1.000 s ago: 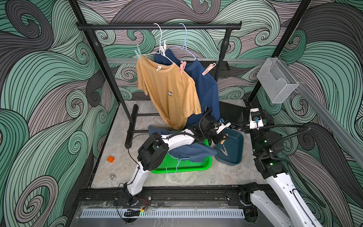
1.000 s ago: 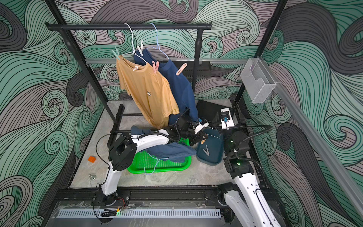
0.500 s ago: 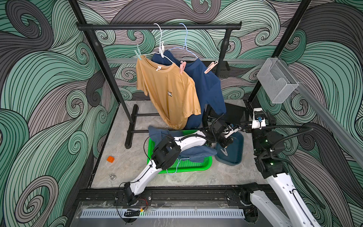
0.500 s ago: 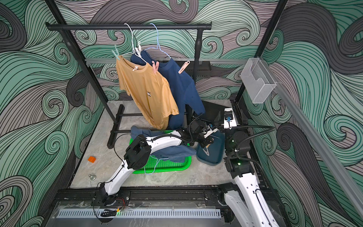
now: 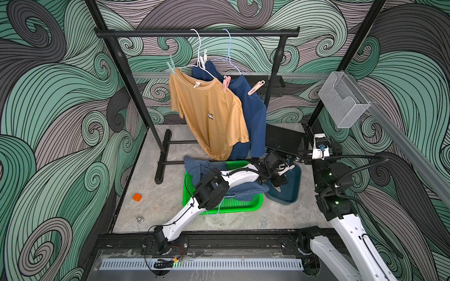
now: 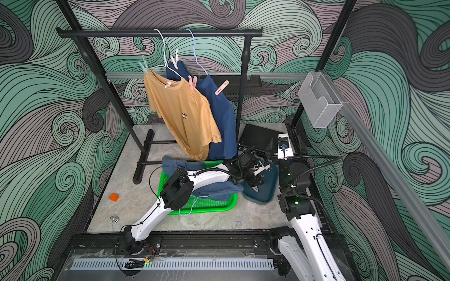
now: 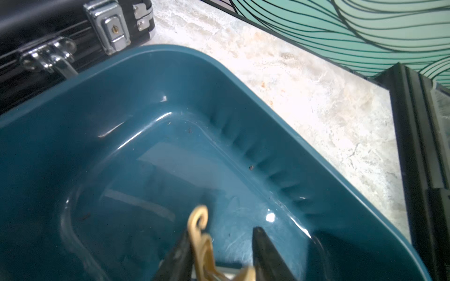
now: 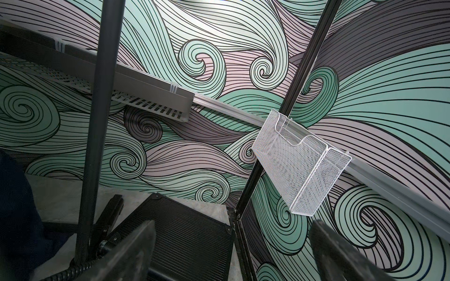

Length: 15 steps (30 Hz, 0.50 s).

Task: Remove the clothespins securing t-shirts to the hanger
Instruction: Place the clothespin in the storage box.

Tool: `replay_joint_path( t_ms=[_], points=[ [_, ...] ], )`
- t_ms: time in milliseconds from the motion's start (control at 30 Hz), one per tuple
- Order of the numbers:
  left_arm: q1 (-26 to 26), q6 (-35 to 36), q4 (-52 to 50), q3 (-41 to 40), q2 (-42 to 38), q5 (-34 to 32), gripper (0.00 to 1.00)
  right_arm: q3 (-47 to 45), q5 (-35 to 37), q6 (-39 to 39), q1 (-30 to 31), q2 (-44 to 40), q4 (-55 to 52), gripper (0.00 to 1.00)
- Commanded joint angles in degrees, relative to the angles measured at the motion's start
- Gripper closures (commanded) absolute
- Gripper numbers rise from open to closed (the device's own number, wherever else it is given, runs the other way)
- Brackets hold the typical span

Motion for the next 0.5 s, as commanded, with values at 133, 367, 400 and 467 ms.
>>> replay_joint_path(
  t_ms=[133,367,400,467],
  points=[
    [-0.5,1.2,-1.1,1.8,-2.5,-0.3,0.46,0.8,-0.6,0.8,-0.2,-0.1,1.1,0.01],
    [-0.6,2.2,1.8,-3.3,-12.4,-2.5,0.42,5.1,2.5,6.6,-0.2,1.3,-7.2,0.01],
    [-0.5,2.5,2.5,-4.6,-14.1,-2.9,0.42,6.7,3.3,7.1,-0.3,2.2,-9.7,0.01],
    [-0.5,3.7,3.0,-7.2,-18.3,-4.1,0.41,8.7,4.8,7.6,-0.3,3.5,-12.2,0.01]
  ],
)
